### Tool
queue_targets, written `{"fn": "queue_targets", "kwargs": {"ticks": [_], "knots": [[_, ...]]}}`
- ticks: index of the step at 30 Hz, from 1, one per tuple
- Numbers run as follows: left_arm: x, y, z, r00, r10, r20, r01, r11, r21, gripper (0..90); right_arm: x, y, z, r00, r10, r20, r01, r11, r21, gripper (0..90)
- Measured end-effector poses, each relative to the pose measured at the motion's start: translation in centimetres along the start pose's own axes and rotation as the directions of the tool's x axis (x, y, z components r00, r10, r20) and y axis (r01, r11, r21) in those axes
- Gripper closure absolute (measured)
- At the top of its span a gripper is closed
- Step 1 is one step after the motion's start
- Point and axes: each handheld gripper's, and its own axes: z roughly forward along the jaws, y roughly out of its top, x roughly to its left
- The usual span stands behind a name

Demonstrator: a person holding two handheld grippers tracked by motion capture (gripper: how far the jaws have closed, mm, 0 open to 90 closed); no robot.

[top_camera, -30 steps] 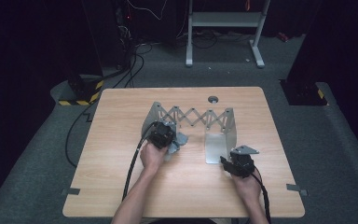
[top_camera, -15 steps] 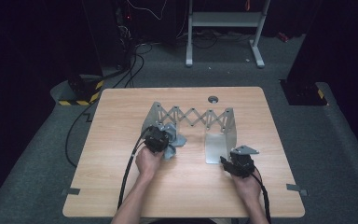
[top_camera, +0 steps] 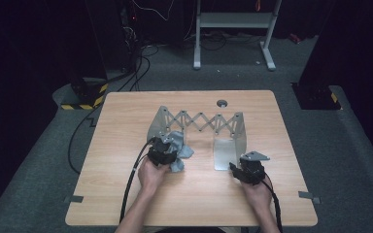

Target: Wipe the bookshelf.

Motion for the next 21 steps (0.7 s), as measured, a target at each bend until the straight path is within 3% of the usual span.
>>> {"fn": "queue_targets", "kwargs": {"ticks": [9,12,21], "knots": [[-0.27,-0.05,0.64,0.9999,-0.013,-0.006,0.013,0.9999,-0.001,50.6,0.00,0.00,0.00,1.0000,0.000,0.000,0.000,1.000,0.000,51.1],[-0.18,-0.07,0.54,0.9999,-0.013,0.002,0.013,0.9999,0.004,53.7,-0.02,0.00,0.00,1.0000,-0.002,0.000,0.002,1.000,-0.001,51.1],[-0.22,-0.29,0.12,0.9998,0.022,0.003,-0.022,0.9997,0.010,74.5,-0.01,0.00,0.00,1.0000,-0.003,0.000,0.003,1.000,0.000,50.9]]}}
